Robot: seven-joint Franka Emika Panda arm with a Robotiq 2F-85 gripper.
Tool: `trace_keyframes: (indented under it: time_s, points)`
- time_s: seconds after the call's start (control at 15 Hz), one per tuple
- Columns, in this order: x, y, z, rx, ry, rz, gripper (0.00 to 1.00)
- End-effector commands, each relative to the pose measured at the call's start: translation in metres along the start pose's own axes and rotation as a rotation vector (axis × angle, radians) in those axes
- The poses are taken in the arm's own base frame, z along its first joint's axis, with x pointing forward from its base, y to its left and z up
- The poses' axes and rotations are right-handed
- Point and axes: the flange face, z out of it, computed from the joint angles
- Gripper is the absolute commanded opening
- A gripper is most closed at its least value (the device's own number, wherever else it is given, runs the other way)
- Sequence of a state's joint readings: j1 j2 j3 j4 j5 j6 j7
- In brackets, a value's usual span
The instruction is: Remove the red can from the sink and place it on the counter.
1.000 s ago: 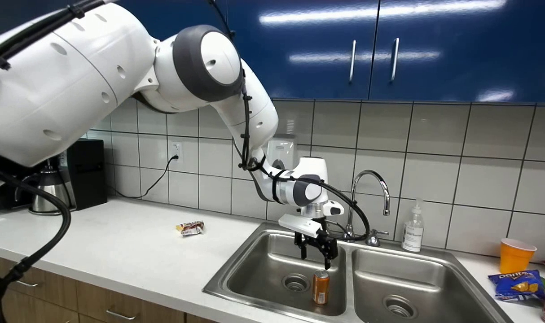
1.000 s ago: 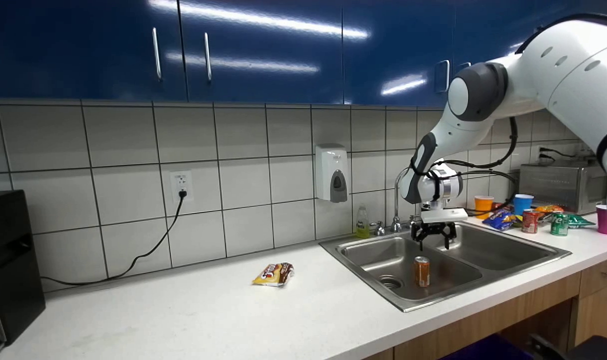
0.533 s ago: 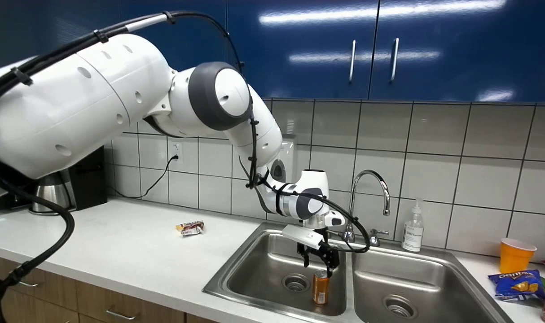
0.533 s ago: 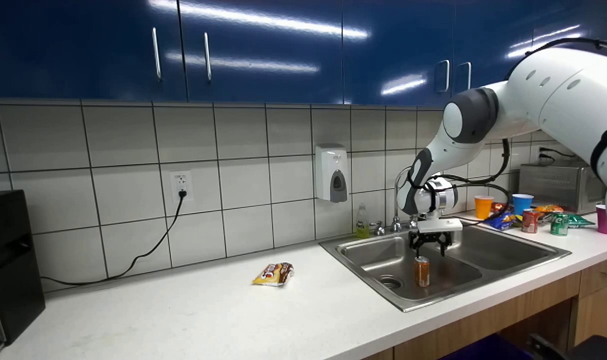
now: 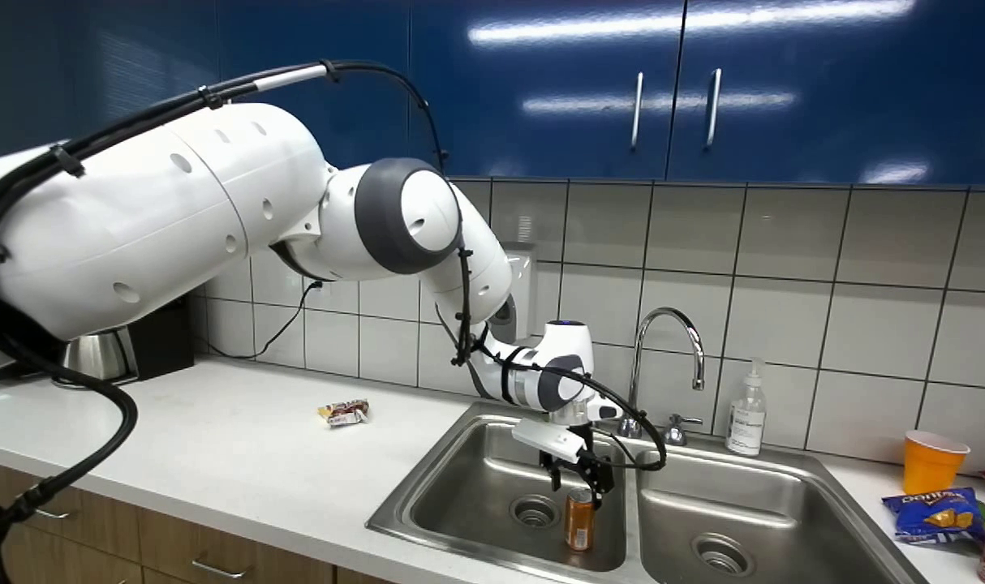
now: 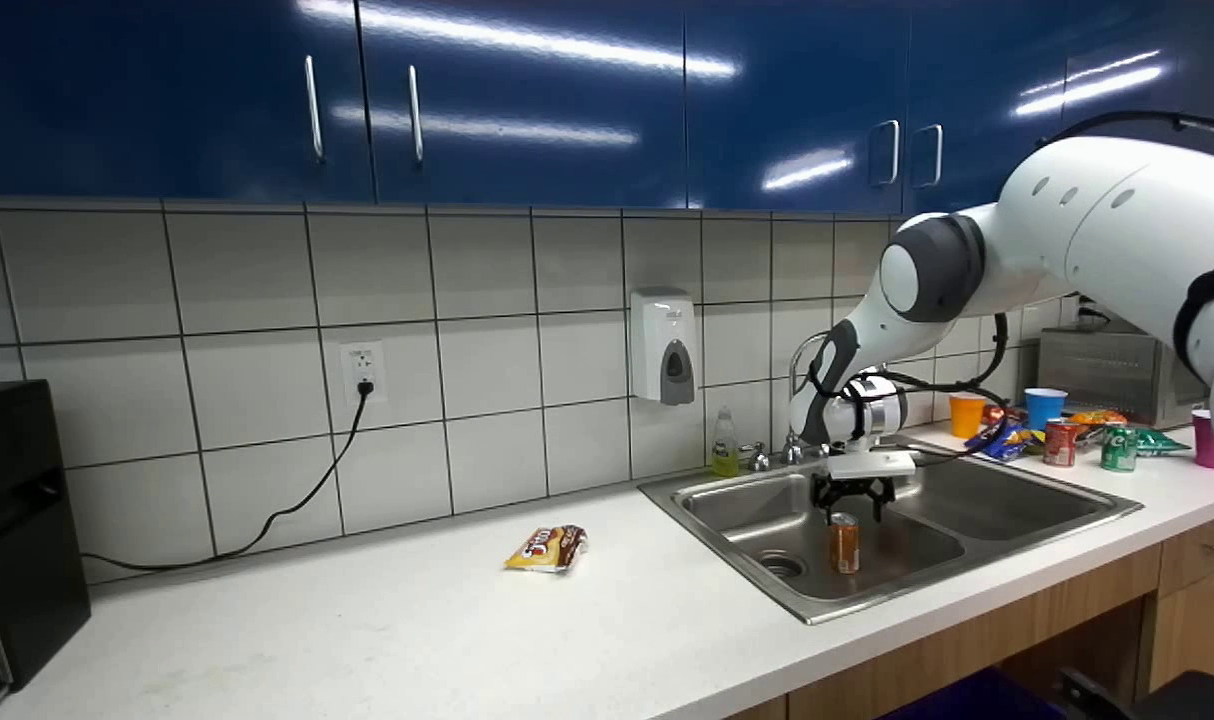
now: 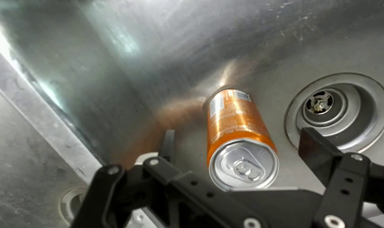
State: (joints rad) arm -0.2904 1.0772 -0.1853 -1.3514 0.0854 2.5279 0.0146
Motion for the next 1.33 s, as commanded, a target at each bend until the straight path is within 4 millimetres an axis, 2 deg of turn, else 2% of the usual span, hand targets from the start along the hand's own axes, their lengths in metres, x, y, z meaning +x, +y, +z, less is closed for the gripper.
trace_keyframes:
  time_s: [0.0,0.33,1.2,1.27]
  points:
    - [0.011,0.001,0.013,0.014,0.018,0.032,1.00]
    - [0.016,-0.003,0.027,0.011,0.024,0.036,1.00]
    - [0.028,-0.006,0.040,0.009,0.043,0.042,1.00]
    - [0.028,-0.006,0.041,0.006,0.044,0.037,0.75]
